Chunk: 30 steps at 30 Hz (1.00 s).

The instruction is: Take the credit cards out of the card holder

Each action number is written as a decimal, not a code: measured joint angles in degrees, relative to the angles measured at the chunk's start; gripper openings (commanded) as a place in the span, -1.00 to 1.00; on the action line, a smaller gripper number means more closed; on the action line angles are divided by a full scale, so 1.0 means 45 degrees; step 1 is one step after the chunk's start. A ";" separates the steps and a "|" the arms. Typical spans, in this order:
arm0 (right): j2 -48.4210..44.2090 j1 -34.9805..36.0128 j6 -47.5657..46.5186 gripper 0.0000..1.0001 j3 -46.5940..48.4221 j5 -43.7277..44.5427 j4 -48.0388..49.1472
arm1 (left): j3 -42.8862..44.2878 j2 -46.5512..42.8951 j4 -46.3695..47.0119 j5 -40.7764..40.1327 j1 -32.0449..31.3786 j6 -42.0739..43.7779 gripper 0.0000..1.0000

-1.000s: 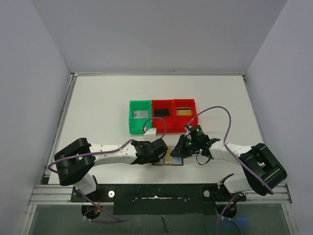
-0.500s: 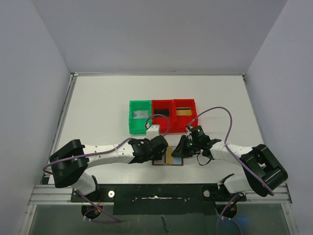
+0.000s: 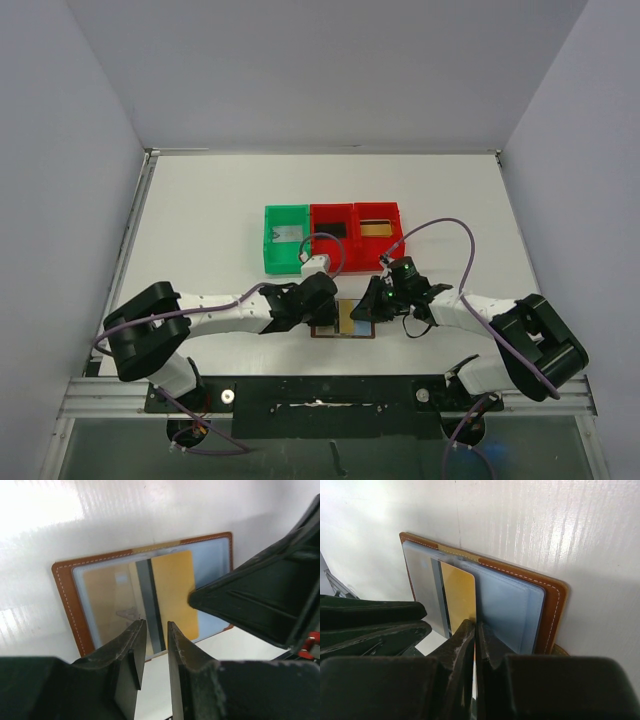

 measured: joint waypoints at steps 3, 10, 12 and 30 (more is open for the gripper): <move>0.0000 0.0000 0.0005 -0.93 -0.0010 0.0000 0.0034 | -0.0209 0.0180 0.0000 0.0087 0.0000 -0.0126 -0.63; 0.0000 -0.0005 0.0102 -0.75 -0.0291 -0.0107 0.0646 | -0.0398 0.0272 0.0019 0.0034 0.0000 -0.0321 -0.70; 0.0000 -0.0005 0.0194 -0.62 -0.0413 -0.0146 0.0879 | -0.0398 0.0282 -0.0005 -0.0005 -0.0005 -0.0384 -0.71; 0.0690 0.0029 0.1005 -0.48 -0.1180 -0.0894 0.3750 | -0.0393 0.0325 -0.0063 -0.0180 -0.0029 -0.0510 -0.74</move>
